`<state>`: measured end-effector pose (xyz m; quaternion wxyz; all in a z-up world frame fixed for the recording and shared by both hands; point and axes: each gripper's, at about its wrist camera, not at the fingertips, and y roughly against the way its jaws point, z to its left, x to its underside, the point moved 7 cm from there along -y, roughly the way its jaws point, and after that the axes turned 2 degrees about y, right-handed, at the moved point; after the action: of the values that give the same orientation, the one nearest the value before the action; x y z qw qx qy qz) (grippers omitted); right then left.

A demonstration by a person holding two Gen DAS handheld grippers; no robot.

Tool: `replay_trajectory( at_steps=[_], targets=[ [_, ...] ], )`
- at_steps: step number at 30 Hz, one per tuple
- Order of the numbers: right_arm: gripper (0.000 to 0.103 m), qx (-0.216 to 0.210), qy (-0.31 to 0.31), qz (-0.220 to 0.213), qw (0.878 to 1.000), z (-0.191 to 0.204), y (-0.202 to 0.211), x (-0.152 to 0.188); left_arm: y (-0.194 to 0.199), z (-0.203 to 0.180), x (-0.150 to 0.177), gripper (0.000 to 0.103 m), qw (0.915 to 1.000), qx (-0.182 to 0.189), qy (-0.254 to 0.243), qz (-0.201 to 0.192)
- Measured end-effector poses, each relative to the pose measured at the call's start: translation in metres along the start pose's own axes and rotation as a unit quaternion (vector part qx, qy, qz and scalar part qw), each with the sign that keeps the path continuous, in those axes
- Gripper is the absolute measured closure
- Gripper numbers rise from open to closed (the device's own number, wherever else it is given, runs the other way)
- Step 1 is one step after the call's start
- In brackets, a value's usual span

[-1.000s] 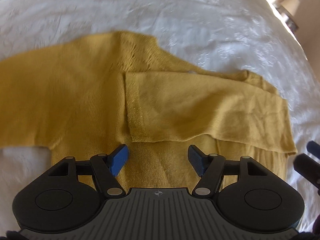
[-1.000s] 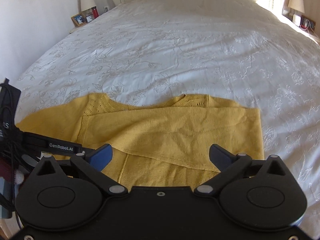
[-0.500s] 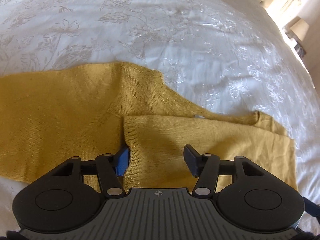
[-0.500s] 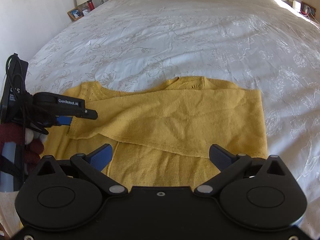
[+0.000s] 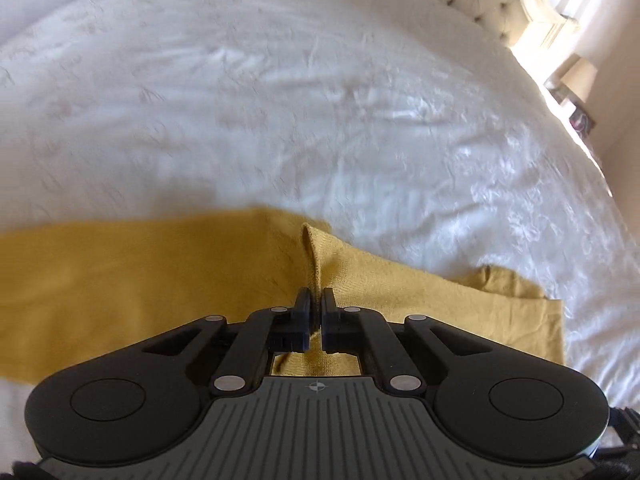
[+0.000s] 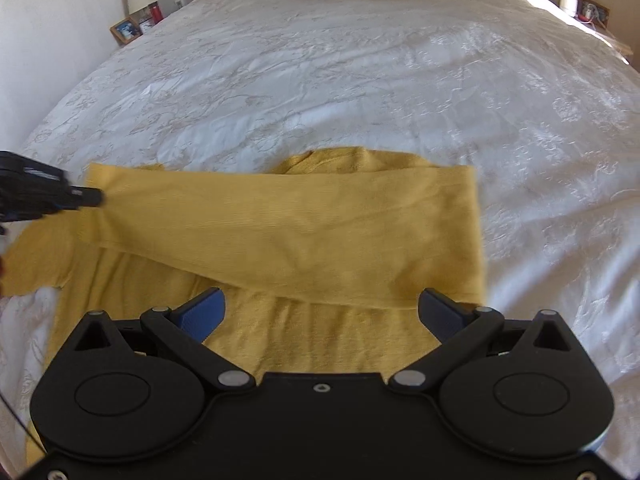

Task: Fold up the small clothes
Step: 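Fold the side edge over toward the sweater center, open left tool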

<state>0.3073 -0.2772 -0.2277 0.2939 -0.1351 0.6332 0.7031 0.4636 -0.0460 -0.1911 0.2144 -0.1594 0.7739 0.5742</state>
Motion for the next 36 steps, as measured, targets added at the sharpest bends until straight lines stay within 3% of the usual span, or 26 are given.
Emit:
replay_trajectory(
  at_steps=[9,12,14,15,17,19,22,27,30,36],
  targets=[
    [0.001,0.031,-0.055,0.022,0.998,-0.052,-0.041,-0.028,-0.038,0.037,0.016,0.096,0.9971,-0.043,-0.027,0.057],
    [0.001,0.047,-0.056,0.038,0.997,-0.065,-0.059,-0.034,-0.049,0.046,0.025,0.095,0.9937,-0.083,-0.04,0.064],
    [0.001,0.064,-0.048,0.051,0.996,-0.072,-0.07,-0.033,-0.055,0.054,0.029,0.086,0.9927,-0.09,-0.035,0.072],
    [0.001,0.079,-0.044,0.061,0.994,-0.077,-0.076,-0.031,-0.058,0.057,0.03,0.075,0.9928,-0.09,-0.029,0.074],
    [0.001,0.109,-0.044,0.086,0.989,-0.088,-0.085,-0.025,-0.06,0.061,0.031,0.066,0.9929,-0.093,-0.024,0.07],
    [0.001,0.134,-0.055,0.103,0.984,-0.102,-0.091,-0.018,-0.06,0.064,0.031,0.05,0.9928,-0.096,-0.03,0.065],
    [0.001,0.144,-0.083,0.101,0.981,-0.114,-0.086,-0.015,-0.056,0.07,0.029,0.04,0.9931,-0.097,-0.021,0.063],
    [0.001,0.114,-0.078,0.065,0.988,-0.097,-0.056,-0.017,-0.026,0.074,0.034,0.03,0.9947,-0.09,0.0,0.05],
    [0.001,0.08,-0.069,0.056,0.993,-0.075,-0.038,-0.009,-0.008,0.074,0.051,0.03,0.9945,-0.089,-0.009,0.055],
    [0.001,0.023,-0.039,0.086,0.995,-0.035,-0.028,0.028,0.006,0.082,0.102,0.03,0.9905,-0.099,-0.013,0.094]
  ],
)
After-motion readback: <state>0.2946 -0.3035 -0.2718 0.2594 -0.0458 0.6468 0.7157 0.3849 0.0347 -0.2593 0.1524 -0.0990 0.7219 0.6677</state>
